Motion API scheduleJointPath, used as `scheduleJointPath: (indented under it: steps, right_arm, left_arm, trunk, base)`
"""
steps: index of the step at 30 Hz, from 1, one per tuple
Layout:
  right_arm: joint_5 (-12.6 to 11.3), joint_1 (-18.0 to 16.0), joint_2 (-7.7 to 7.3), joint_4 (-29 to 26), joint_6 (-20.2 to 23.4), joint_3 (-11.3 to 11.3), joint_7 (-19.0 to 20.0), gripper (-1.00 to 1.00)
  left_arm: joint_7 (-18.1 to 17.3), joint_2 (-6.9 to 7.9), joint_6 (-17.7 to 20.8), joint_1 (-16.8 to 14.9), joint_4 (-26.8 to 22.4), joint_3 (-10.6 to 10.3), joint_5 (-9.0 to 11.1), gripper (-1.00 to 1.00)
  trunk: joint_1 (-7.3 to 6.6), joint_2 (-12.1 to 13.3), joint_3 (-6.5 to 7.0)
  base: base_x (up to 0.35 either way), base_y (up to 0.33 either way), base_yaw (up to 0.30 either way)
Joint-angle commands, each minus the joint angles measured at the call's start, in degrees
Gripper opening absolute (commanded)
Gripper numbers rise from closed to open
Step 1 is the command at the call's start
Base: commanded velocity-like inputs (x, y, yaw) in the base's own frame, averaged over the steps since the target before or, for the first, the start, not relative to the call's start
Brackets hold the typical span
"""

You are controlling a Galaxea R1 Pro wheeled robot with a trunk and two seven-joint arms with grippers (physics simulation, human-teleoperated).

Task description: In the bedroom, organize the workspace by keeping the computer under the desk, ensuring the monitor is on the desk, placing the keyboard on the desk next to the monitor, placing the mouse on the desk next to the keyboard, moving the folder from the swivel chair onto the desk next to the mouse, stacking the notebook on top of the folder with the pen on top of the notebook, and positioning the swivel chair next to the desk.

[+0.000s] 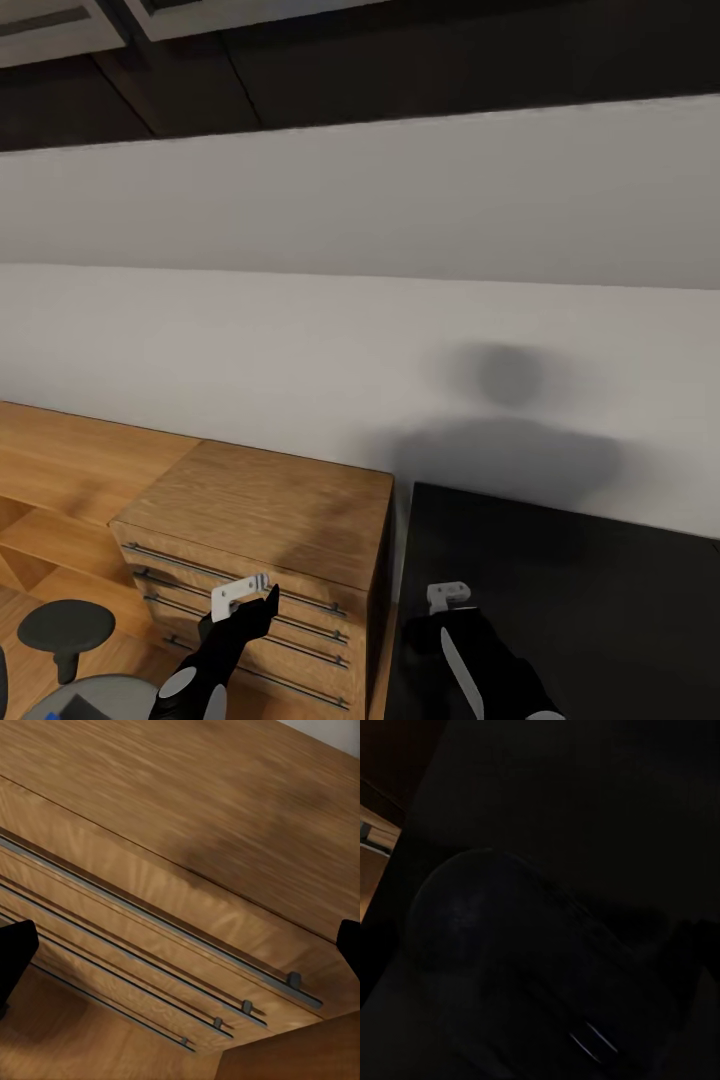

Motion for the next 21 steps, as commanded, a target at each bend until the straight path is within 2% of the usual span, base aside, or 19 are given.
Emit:
scheduleJointPath:
  steps: [1,6,7,21]
  right_arm:
    - [-0.4,-0.01,-0.02,1.63,0.25,0.09,0.0,1.0]
    - [-0.42,-0.01,-0.09,1.63,0.27,0.09,0.03,1.0]
    - [-0.41,-0.01,-0.09,1.63,0.27,0.09,0.06,-1.0]
    - [-0.81,-0.01,-0.12,1.18,-0.3,-0.08,0.37,-1.0]
  left_arm:
    - [0.24,-0.03,0.31,-0.04,-0.09,0.02,0.61,1.0]
    - [0.24,-0.02,0.31,-0.04,-0.09,0.02,0.61,1.0]
    - [0.24,-0.02,0.31,-0.04,-0.09,0.02,0.61,1.0]
    - [0.24,-0.03,0.38,-0.04,-0.09,0.02,0.61,1.0]
  trunk:
    - [0.02,-0.04,-0.09]
    - [0.02,-0.04,-0.09]
    - [0.02,-0.04,-0.09]
    - [0.02,-0.04,-0.09]
  base:
    - [0.0,0.0,0.0]
    - [0.0,0.0,0.0]
    - [0.0,0.0,0.0]
    - [0.0,0.0,0.0]
